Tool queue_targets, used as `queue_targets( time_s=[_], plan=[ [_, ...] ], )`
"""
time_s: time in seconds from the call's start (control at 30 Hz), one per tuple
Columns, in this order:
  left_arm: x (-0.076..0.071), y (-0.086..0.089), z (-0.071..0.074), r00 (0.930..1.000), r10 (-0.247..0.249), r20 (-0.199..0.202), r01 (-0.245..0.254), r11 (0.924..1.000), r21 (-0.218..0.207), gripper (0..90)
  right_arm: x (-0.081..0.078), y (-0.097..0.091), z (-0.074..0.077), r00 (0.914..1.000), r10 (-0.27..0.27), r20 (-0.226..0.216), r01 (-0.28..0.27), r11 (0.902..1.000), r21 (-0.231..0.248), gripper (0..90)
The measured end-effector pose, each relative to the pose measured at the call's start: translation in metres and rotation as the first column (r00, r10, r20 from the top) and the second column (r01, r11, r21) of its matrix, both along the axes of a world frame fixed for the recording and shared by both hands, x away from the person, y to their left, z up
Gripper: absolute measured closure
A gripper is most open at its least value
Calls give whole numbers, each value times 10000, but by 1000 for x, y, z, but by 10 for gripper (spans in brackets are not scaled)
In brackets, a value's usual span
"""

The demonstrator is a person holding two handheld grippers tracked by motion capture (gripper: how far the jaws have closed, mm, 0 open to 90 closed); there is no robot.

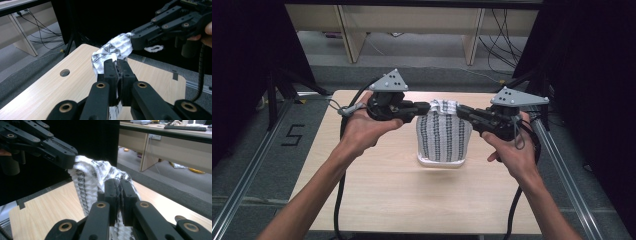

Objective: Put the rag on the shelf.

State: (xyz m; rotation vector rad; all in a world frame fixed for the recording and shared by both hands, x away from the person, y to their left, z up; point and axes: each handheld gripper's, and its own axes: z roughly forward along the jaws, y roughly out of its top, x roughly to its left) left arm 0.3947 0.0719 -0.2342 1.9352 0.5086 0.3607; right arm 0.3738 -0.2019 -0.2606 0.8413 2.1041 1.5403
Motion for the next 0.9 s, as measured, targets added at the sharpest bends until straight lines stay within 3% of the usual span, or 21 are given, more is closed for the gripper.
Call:
queue_targets(
  time_s=[0.17,0.2,0.33,0.5,0.53,0.63,0.67,0.83,0.9],
  plan=[
    [13,-9,4,10000,71,-67,-72,9999,-92,866,11,0,3,9996,-267,131,266,9996,80,863],
    [17,-12,4,9999,112,-98,-113,9999,-86,866,13,0,3,9995,-323,-73,324,9994,116,863],
    [28,-17,3,9993,288,-218,-291,9995,-115,866,24,-2,3,9983,-549,-172,552,9983,179,863],
    [53,-23,-1,9953,801,-543,-810,9966,-150,866,39,-3,0,9972,-674,-328,679,9976,155,862],
    [55,-23,-1,9945,870,-575,-882,9960,-173,866,43,-4,0,9970,-724,-268,724,9974,-2,862],
    [61,-26,0,9931,1006,-605,-1020,9946,-215,865,50,-4,-1,9952,-831,-513,837,9964,107,862],
    [62,-26,-1,9927,1041,-602,-1059,9940,-270,866,53,-4,-2,9957,-851,-369,855,9963,101,861],
    [72,-28,-3,9890,1281,-734,-1311,9907,-369,865,60,-3,-4,9922,-947,-805,964,9952,174,861],
    [78,-27,-6,9865,1411,-829,-1454,9882,-488,866,64,-3,-6,9936,-964,-590,971,9952,80,861]
  ],
)
